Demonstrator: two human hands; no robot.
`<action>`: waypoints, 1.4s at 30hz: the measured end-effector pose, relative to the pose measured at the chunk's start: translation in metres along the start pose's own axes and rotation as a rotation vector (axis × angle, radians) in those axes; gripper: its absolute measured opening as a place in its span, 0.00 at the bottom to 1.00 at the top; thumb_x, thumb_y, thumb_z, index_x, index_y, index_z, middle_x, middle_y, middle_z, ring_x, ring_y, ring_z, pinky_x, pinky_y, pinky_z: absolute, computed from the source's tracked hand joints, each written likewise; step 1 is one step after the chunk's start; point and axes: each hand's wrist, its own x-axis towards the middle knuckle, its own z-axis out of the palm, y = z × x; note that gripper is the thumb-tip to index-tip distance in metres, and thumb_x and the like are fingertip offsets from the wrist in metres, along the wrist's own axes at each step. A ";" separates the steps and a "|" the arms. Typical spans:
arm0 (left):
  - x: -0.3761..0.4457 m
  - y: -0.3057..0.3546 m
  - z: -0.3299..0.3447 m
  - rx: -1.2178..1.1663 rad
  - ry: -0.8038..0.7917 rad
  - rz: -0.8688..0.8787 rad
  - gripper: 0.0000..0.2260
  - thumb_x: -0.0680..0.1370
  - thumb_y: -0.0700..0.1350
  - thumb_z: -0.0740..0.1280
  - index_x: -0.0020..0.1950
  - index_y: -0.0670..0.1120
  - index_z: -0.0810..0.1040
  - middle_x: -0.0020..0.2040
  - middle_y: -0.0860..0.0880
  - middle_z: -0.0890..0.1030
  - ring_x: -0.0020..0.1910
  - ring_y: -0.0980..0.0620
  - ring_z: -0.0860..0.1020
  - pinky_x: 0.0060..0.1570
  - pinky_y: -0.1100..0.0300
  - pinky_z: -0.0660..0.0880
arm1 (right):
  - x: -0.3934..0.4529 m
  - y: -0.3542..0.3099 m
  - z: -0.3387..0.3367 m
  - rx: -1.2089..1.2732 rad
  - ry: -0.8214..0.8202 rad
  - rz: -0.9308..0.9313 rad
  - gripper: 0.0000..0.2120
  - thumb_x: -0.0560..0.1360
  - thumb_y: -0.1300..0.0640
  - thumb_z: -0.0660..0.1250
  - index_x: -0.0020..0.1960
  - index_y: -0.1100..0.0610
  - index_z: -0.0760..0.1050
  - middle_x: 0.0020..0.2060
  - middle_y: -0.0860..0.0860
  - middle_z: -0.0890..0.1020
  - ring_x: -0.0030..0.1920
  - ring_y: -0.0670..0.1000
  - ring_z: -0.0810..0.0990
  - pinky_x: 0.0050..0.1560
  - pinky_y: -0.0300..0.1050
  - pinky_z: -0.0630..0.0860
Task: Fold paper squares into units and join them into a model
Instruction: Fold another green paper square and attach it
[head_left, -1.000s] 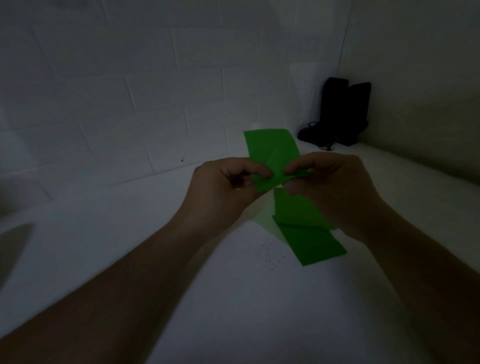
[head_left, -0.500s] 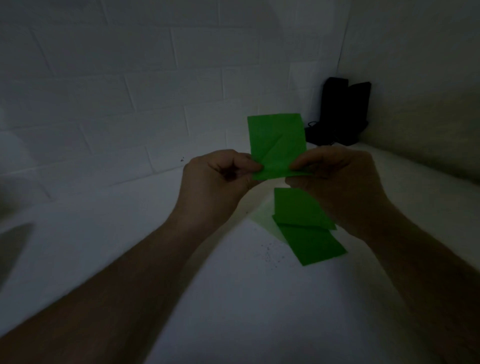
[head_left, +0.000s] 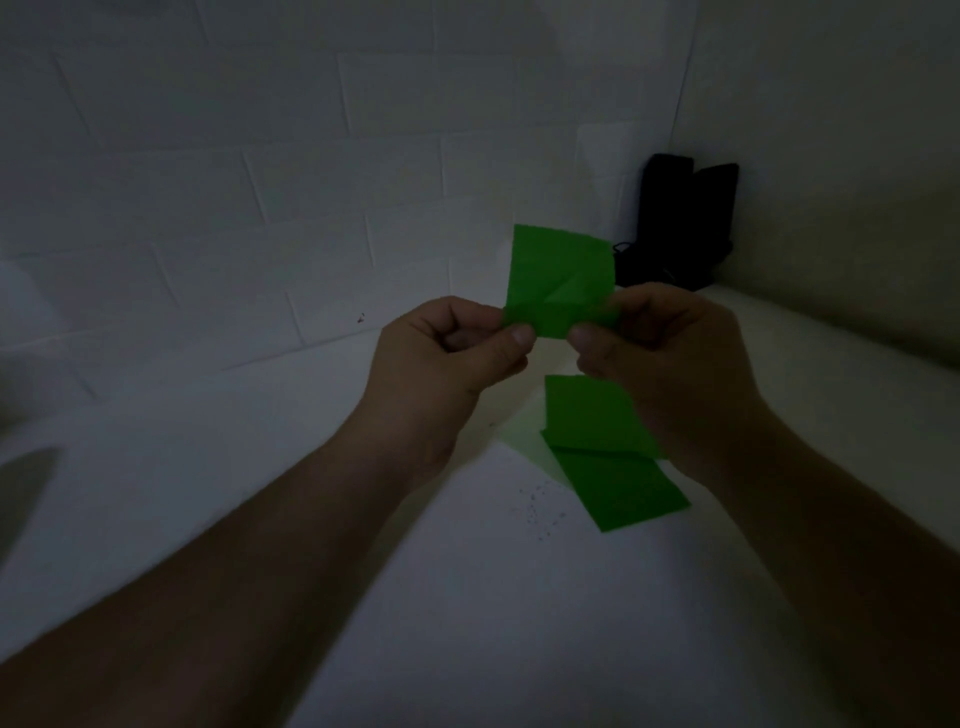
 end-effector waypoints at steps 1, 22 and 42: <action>0.000 0.000 0.001 -0.047 0.007 -0.041 0.08 0.69 0.34 0.76 0.41 0.44 0.79 0.36 0.44 0.82 0.42 0.47 0.83 0.50 0.52 0.83 | 0.000 0.001 0.001 0.000 0.010 0.003 0.09 0.71 0.68 0.76 0.44 0.56 0.80 0.34 0.49 0.86 0.35 0.48 0.85 0.39 0.40 0.81; -0.001 -0.004 0.001 0.069 -0.099 -0.340 0.04 0.79 0.37 0.70 0.45 0.41 0.82 0.40 0.45 0.83 0.39 0.52 0.80 0.43 0.60 0.81 | 0.006 0.016 -0.004 -0.023 0.021 0.135 0.22 0.75 0.65 0.74 0.62 0.48 0.71 0.33 0.51 0.83 0.36 0.52 0.84 0.44 0.53 0.82; 0.003 -0.012 0.001 0.253 -0.007 -0.184 0.02 0.76 0.33 0.73 0.44 0.39 0.83 0.35 0.44 0.82 0.33 0.52 0.79 0.39 0.60 0.81 | -0.004 0.010 0.007 -0.101 -0.050 0.322 0.43 0.70 0.64 0.78 0.76 0.42 0.61 0.36 0.51 0.87 0.36 0.51 0.85 0.41 0.50 0.85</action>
